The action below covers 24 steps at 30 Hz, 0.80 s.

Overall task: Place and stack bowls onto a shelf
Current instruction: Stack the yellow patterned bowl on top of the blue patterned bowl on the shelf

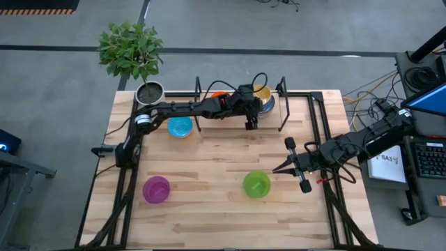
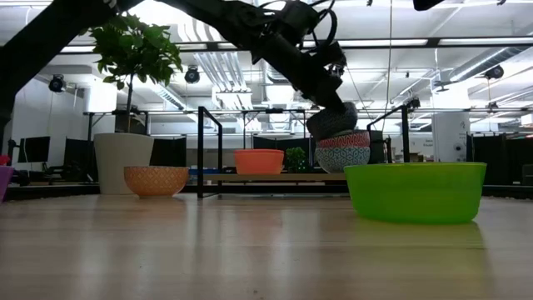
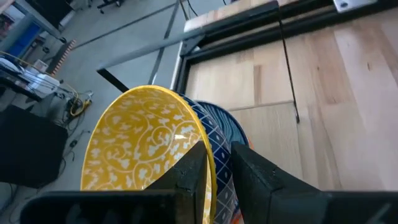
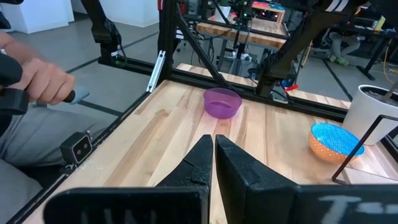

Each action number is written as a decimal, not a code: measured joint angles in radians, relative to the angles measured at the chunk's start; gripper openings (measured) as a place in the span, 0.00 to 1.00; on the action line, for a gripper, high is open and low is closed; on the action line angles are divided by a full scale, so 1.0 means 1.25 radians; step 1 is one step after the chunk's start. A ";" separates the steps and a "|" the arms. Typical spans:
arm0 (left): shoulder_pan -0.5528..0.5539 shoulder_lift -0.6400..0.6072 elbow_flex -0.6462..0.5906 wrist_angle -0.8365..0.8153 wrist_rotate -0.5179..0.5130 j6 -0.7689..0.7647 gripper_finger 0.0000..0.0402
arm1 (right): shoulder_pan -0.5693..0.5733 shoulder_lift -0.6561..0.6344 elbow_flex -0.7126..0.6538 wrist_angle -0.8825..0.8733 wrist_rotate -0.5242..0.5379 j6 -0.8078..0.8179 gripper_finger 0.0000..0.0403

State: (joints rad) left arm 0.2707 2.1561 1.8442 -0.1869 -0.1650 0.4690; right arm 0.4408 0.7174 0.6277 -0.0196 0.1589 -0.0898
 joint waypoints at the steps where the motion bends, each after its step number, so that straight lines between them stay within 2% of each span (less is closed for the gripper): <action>1: 0.000 0.006 0.007 0.000 0.000 -0.001 0.13 | 0.000 0.000 0.000 -0.001 0.000 0.000 0.02; 7: 0.001 0.056 0.072 -0.023 0.001 -0.002 0.13 | 0.000 0.000 0.000 -0.004 0.000 0.002 0.02; 12: 0.004 0.095 0.163 -0.128 0.000 -0.002 0.14 | 0.000 0.000 0.000 -0.004 0.000 0.003 0.02; 17: 0.004 0.126 0.255 -0.225 0.000 -0.003 0.22 | 0.000 0.001 0.000 -0.005 -0.001 0.005 0.02; 24: 0.004 0.123 0.306 -0.294 -0.001 -0.006 0.35 | 0.000 0.003 0.000 -0.005 -0.001 0.008 0.02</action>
State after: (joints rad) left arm 0.2760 2.3104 2.2267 -0.5547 -0.1657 0.4613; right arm 0.4408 0.7208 0.6277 -0.0260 0.1574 -0.0793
